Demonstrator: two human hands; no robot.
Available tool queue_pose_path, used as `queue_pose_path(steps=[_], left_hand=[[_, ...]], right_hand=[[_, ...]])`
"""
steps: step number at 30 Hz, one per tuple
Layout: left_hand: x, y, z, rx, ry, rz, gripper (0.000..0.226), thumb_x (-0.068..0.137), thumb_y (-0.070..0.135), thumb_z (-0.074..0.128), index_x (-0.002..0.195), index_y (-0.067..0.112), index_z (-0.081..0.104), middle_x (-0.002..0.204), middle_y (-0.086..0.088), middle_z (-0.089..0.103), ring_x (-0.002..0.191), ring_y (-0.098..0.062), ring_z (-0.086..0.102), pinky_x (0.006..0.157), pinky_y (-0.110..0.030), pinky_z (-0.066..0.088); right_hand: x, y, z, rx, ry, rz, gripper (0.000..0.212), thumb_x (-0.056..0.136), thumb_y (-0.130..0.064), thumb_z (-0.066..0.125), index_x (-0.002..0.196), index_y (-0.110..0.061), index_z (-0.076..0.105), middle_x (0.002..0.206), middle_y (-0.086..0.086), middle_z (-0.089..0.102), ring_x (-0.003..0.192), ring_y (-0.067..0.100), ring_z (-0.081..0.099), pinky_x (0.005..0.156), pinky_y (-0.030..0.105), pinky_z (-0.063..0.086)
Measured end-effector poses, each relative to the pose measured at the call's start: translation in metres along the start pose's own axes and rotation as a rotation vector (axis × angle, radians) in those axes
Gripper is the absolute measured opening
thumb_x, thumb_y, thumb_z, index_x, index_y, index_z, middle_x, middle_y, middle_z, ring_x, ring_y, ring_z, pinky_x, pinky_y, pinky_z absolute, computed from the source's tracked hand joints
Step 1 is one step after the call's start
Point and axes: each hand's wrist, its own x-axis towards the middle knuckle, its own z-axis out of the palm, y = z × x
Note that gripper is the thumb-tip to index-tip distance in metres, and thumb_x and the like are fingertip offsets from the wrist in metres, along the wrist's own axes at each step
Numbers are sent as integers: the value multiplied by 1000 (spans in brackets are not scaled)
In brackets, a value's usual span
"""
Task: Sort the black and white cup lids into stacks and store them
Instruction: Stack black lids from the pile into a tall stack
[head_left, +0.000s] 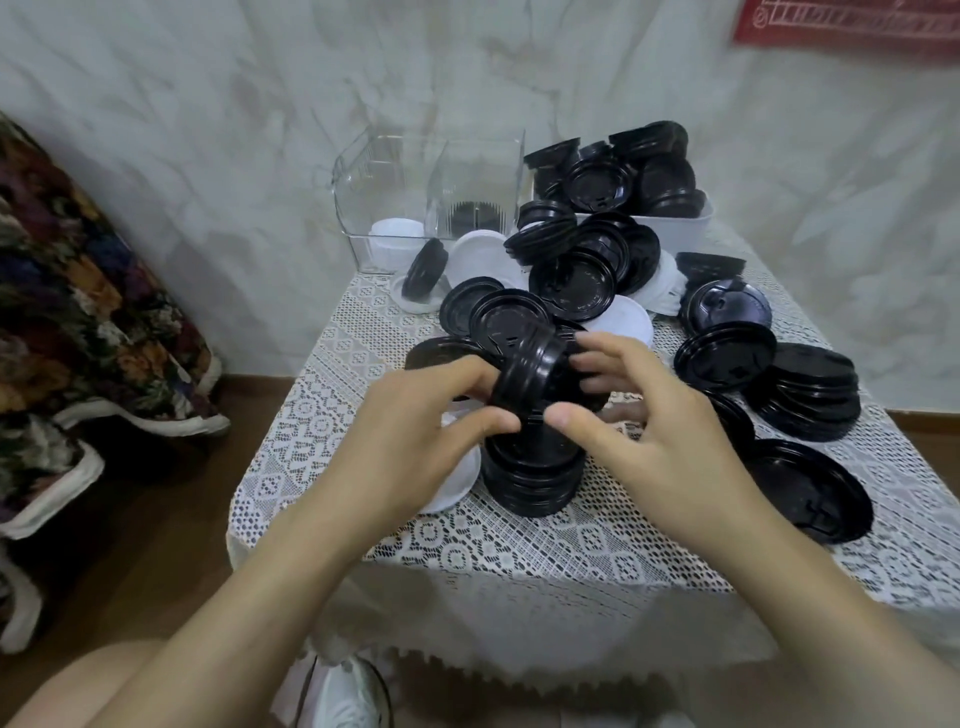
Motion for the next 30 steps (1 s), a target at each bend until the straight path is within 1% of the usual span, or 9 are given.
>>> queue_pose_path(steps=[4, 7, 10, 13, 17, 21, 25, 28, 30], left_hand=[[-2, 6, 9, -37, -23, 56, 21, 86, 39, 75, 101, 25, 76, 99, 20, 75, 99, 0, 69, 88, -29, 52], [-4, 9, 12, -65, 47, 71, 23, 83, 36, 82, 82, 19, 67, 77, 19, 67, 80, 1, 63, 74, -10, 42], [-6, 12, 16, -53, 67, 77, 24, 84, 30, 83, 78, 23, 61, 71, 23, 60, 71, 2, 56, 65, -10, 36], [-5, 11, 18, -146, 61, 62, 16, 87, 25, 81, 85, 23, 65, 81, 23, 67, 83, -1, 64, 75, -12, 43], [-4, 9, 19, -235, 13, 59, 3, 93, 17, 75, 94, 20, 74, 91, 13, 74, 96, -13, 70, 89, -29, 53], [-4, 2, 18, -184, 45, 17, 8, 92, 29, 69, 97, 25, 75, 95, 17, 74, 100, -13, 69, 91, -39, 54], [-8, -5, 15, -88, -19, -81, 34, 92, 43, 71, 126, 39, 67, 117, 29, 67, 115, 3, 60, 97, -25, 50], [-11, -7, 17, -183, -96, -131, 45, 98, 23, 69, 135, 46, 57, 125, 29, 67, 120, 6, 59, 95, -13, 47], [-10, -10, 18, -239, -91, -157, 51, 100, 8, 62, 137, 42, 56, 125, 23, 69, 123, 5, 60, 98, -14, 48]], right_hand=[[1, -2, 2, 124, -21, -25, 75, 72, -63, 74, 141, -41, 53, 131, -18, 66, 122, 0, 62, 103, 35, 52], [4, -3, 3, 182, -46, -22, 72, 75, -54, 80, 141, -40, 54, 132, -17, 67, 123, 3, 63, 106, 38, 51], [6, -4, 3, 202, -86, -16, 69, 82, -37, 86, 142, -38, 52, 135, -16, 65, 127, 2, 61, 112, 36, 47], [7, -5, 1, 245, -69, -20, 64, 83, -24, 85, 138, -37, 54, 132, -14, 66, 123, 6, 64, 109, 33, 50], [6, -8, -1, 266, -55, -20, 60, 85, -17, 83, 133, -37, 53, 123, -24, 64, 112, 7, 69, 93, 28, 57], [8, -6, -9, 146, -15, -20, 65, 82, -33, 84, 138, -43, 52, 127, -23, 59, 116, 6, 66, 95, 35, 59], [11, 1, -20, -9, -61, 9, 80, 64, -63, 81, 138, -55, 50, 128, -29, 59, 114, 1, 64, 94, 32, 56], [8, 2, -20, -96, -145, 19, 77, 60, -66, 83, 132, -54, 56, 115, -34, 61, 106, -7, 61, 88, 22, 50], [7, 2, -15, -167, -196, 19, 86, 57, -75, 78, 137, -53, 55, 121, -31, 61, 108, -5, 60, 95, 28, 51]])
